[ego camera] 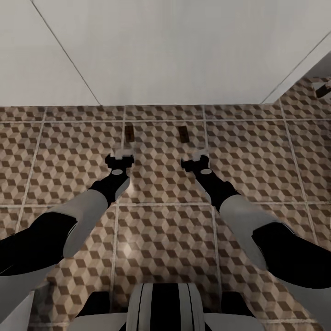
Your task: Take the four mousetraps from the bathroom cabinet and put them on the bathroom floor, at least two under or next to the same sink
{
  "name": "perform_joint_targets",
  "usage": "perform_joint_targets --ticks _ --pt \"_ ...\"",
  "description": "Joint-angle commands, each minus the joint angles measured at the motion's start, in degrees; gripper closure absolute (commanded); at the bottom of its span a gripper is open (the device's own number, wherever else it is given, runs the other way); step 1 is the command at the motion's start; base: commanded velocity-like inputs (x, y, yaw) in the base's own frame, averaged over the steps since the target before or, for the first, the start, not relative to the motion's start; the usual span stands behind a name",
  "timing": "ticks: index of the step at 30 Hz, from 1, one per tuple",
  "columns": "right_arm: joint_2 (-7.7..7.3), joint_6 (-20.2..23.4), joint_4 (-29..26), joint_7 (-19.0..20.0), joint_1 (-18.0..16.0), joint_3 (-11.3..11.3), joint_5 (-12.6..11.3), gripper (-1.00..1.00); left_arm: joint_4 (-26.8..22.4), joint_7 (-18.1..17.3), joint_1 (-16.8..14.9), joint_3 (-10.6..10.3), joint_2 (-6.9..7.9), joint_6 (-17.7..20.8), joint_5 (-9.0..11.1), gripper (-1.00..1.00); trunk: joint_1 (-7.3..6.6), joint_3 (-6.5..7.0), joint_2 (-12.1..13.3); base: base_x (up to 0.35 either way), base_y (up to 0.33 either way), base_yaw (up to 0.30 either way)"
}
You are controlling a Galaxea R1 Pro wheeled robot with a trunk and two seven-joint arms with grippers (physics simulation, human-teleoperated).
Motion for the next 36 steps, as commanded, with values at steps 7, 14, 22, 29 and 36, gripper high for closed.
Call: perform_joint_targets --ticks 7,14,22,29,36 --pt "-0.04 0.3 0.1 -0.4 0.0 0.5 -0.3 -1.0 0.1 0.3 0.0 -0.5 0.01 -0.3 0.5 -1.0 -0.04 -0.02 0.0 -0.34 0.0 0.0" --pt "-0.04 0.3 0.4 -0.4 0.0 0.5 -0.3 -1.0 0.1 0.3 0.0 -0.5 0.01 -0.3 0.5 -1.0 -0.04 -0.02 0.0 -0.341 0.0 0.0" --pt "-0.1 0.2 0.4 -0.4 0.0 0.5 -0.3 -1.0 0.1 0.3 0.0 -0.5 0.01 -0.3 0.5 -1.0 -0.04 -0.02 0.0 -0.341 0.0 0.0" --pt "-0.12 -1.1 0.5 -0.4 0.0 0.5 -0.4 -1.0 0.2 0.3 0.1 -0.5 0.01 -0.3 0.5 -1.0 -0.04 -0.02 0.0 -0.341 0.0 0.0" --pt "-0.13 -1.8 0.5 0.4 0.0 0.5 -0.3 -1.0 0.3 0.3 0.2 -0.5 0.01 -0.3 0.5 -1.0 -0.04 -0.02 0.0 -0.341 0.0 0.0"
